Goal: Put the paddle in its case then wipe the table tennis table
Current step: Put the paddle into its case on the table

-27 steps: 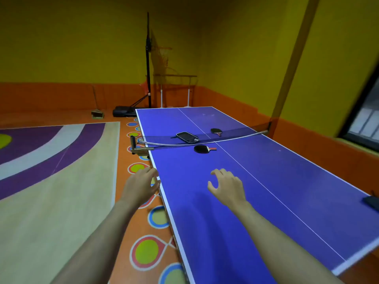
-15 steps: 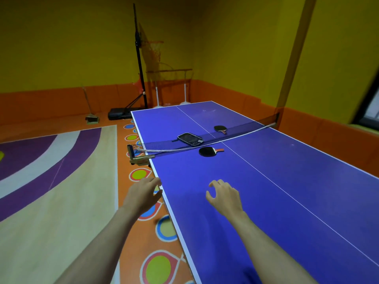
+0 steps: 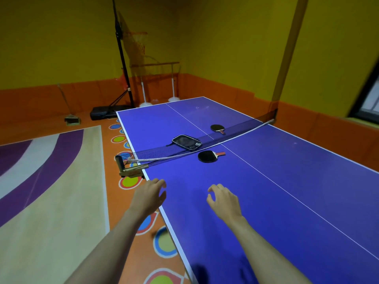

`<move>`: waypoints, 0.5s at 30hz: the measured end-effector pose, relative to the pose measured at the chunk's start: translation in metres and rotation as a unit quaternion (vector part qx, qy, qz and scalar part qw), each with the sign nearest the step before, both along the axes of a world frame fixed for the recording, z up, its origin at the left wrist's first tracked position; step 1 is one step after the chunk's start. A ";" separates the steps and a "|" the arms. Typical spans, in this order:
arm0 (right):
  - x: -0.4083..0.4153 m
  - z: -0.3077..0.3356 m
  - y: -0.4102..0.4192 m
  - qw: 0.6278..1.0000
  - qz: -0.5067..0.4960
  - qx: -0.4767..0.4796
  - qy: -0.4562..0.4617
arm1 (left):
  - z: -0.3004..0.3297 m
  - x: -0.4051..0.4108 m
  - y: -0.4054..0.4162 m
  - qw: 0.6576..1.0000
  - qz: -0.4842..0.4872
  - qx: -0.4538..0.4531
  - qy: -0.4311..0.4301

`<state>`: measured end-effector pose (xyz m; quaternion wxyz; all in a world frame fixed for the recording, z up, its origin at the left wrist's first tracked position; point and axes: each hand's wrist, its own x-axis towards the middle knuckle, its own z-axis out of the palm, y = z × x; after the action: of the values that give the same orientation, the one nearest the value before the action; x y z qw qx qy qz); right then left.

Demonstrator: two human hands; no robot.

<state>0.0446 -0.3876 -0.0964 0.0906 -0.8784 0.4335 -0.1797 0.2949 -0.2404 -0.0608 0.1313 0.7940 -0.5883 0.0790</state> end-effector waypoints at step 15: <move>0.168 0.011 -0.100 0.996 -0.056 0.005 0.062 | -0.006 0.209 -0.136 0.996 -0.059 -0.016 0.063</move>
<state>0.2131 -0.4871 -0.0856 0.0582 -0.8614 0.4882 -0.1276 0.5037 -0.3760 -0.0672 0.1855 0.7592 -0.6230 0.0308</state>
